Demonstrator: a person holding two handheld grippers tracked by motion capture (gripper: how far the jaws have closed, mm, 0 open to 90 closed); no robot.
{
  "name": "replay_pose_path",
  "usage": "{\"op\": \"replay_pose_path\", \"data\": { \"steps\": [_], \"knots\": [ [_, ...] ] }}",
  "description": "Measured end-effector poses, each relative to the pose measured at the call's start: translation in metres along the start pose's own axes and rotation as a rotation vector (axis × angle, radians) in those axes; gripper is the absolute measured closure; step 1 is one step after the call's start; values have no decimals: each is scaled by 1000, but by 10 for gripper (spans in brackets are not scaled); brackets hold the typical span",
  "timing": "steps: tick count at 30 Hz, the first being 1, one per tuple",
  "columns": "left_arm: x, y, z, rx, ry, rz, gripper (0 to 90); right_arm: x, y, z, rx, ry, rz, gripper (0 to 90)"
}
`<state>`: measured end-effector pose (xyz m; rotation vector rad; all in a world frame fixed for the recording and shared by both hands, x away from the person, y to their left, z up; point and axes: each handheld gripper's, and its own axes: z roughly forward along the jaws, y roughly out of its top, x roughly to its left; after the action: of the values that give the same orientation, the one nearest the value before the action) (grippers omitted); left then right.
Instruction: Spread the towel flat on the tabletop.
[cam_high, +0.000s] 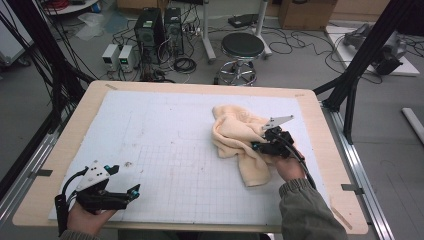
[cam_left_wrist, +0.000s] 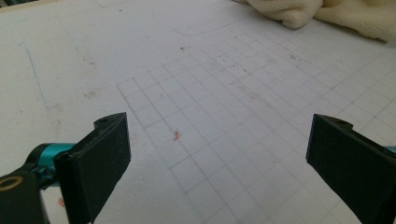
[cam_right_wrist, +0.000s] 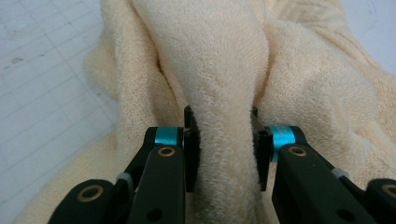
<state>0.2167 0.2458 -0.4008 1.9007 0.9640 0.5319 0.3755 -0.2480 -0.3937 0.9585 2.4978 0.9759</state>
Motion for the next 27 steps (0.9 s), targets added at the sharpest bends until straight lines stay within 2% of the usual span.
{"op": "replay_pose_path", "data": {
  "steps": [3, 4, 11, 14, 17, 18, 19, 20, 21, 26, 27],
  "knots": [
    [0, 0, 0, -7, -1, -3, 70, 3, 2, -2, -11, 11, -12, 743],
    [0, 0, 0, -7, 0, -3, 70, 7, 5, -4, -29, 34, -19, 744],
    [0, 1, 0, -6, 4, 3, 71, 22, 17, -9, -76, 96, -42, 744],
    [-1, 1, 0, -10, 7, -1, 72, 35, 26, -12, -89, 128, -72, 745],
    [-1, 1, 0, -10, 4, 4, 72, 41, 30, -14, -101, 144, -87, 745],
    [-2, 1, 0, -10, 3, 3, 72, 48, 35, -15, -113, 160, -105, 745],
    [-2, 1, 0, -8, 4, 4, 72, 48, 35, -15, -113, 160, -105, 745],
    [-2, 1, 0, -10, 5, 2, 72, 56, 41, -16, -119, 187, -116, 745],
    [-2, 2, 0, -10, 5, 3, 72, 56, 41, -16, -119, 187, -116, 745],
    [-2, 2, 0, -17, 6, 3, 73, 76, 57, -19, -137, 235, -170, 745],
    [-2, 2, 0, -17, 5, 4, 73, 76, 57, -19, -137, 235, -170, 745]
  ]
}}
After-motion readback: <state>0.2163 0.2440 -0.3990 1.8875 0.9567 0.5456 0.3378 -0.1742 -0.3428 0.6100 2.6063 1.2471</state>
